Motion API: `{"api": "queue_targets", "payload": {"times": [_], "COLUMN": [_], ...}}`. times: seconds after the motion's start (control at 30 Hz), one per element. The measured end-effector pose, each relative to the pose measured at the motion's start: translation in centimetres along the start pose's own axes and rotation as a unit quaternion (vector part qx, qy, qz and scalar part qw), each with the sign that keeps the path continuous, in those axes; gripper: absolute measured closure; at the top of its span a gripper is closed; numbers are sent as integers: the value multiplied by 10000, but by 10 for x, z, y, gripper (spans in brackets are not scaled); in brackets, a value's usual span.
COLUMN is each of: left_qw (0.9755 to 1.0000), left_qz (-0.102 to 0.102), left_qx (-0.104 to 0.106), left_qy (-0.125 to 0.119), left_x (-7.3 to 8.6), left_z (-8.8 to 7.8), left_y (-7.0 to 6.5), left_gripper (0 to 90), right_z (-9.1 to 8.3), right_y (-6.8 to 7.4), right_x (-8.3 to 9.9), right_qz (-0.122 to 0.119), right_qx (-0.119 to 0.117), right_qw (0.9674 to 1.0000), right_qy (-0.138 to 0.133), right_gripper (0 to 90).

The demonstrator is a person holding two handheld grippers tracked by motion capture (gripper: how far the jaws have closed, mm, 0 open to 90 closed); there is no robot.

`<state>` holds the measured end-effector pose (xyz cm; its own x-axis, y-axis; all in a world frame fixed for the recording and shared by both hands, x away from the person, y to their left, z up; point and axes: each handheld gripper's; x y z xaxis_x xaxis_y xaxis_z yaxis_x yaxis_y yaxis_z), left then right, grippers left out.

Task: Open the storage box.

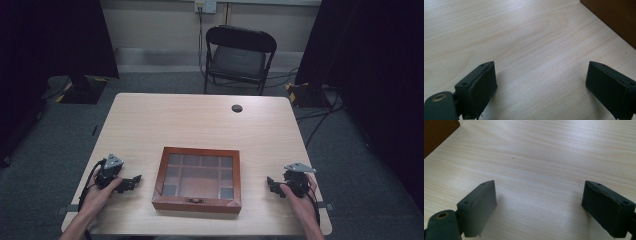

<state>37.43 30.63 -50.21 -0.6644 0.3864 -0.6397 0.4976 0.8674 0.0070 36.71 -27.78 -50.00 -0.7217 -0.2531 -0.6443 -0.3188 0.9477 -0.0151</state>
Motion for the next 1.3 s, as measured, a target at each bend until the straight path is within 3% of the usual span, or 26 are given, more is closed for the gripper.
{"api": "queue_targets", "payload": {"times": [0.5,0.63,0.67,0.7,0.77,0.93,1.0,1.3], "left_qw": [10000,10000,10000,10000,10000,10000,10000,10000], "left_qz": [-23,-28,-30,-22,-27,-26,-22,-23], "left_qx": [15,14,14,11,15,15,14,13], "left_qy": [-3,-8,-8,-2,-7,-7,-2,-4], "left_x": [0,0,0,0,0,0,0,0], "left_z": [0,0,0,0,0,0,0,0], "left_y": [0,0,0,0,0,0,0,0], "left_gripper": [91,90,90,90,90,90,88,88], "right_z": [-5,-10,-12,-13,-14,-24,-30,-44], "right_y": [2,6,8,9,11,18,21,32], "right_x": [-3,-7,-10,-10,-12,-18,-22,-31], "right_qz": [-59,-141,-101,-125,-160,-239,-254,-436], "right_qx": [-81,-297,-603,-719,-702,-917,-1113,-1435], "right_qw": [9998,9993,9977,9969,9970,9954,9935,9884], "right_qy": [180,195,298,295,295,108,9,-231], "right_gripper": [149,167,184,190,204,255,292,404]}}
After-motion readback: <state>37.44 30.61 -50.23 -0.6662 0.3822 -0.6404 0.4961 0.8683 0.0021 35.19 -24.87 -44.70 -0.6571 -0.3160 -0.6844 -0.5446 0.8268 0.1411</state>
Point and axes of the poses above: each handheld gripper's, and its own axes: z roughly forward along the jaws, x roughly out of its underside, y roughly to its left, and after that the axes turned 7 degrees about y, right-handed
